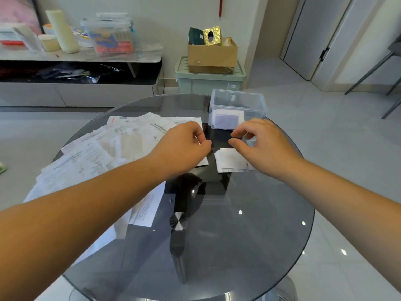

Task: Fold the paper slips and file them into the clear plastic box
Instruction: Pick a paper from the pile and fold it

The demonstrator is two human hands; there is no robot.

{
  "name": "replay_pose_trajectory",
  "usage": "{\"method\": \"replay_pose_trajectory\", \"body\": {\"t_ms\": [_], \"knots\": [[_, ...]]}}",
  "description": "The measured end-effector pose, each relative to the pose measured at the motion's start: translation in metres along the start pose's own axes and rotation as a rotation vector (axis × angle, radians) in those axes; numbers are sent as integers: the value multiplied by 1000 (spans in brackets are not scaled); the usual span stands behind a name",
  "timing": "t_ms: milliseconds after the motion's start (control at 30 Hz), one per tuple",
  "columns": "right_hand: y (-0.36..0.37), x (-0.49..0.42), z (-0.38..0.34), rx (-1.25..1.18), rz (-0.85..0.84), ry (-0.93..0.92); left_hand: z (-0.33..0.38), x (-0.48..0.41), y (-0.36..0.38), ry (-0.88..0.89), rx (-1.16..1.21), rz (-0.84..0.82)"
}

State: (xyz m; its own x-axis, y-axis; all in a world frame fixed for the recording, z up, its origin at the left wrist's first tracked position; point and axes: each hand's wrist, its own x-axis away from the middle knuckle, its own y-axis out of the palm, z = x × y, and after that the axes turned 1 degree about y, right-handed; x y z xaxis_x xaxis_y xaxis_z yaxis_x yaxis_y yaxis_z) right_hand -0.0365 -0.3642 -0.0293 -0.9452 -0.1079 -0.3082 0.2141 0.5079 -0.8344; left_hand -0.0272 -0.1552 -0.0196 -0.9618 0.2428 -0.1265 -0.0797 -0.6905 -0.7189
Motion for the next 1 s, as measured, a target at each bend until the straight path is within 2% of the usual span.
{"method": "replay_pose_trajectory", "body": {"t_ms": [133,333,433,533,667,833,933,1000], "knots": [[7,12,-41,-67,-122,-111,-21,30,-45,-34,-89,-8],[22,37,-106,-140,-362,-127,-68,91,-116,-120,-313,-4],[33,45,-134,-171,-430,-116,-83,112,-138,-165,-453,-95],[44,47,-158,-226,-474,-112,-93,126,-148,-258,-454,-220],[66,46,-183,-257,-511,-111,-109,134,-151,-324,-536,-240],[86,40,-190,-154,-557,-225,-121,132,-142,-323,-515,-345],[85,41,-180,25,-587,-319,-120,125,-131,-274,-468,-320],[82,41,-171,64,-547,-294,-117,119,-121,-238,-423,-296]]}}
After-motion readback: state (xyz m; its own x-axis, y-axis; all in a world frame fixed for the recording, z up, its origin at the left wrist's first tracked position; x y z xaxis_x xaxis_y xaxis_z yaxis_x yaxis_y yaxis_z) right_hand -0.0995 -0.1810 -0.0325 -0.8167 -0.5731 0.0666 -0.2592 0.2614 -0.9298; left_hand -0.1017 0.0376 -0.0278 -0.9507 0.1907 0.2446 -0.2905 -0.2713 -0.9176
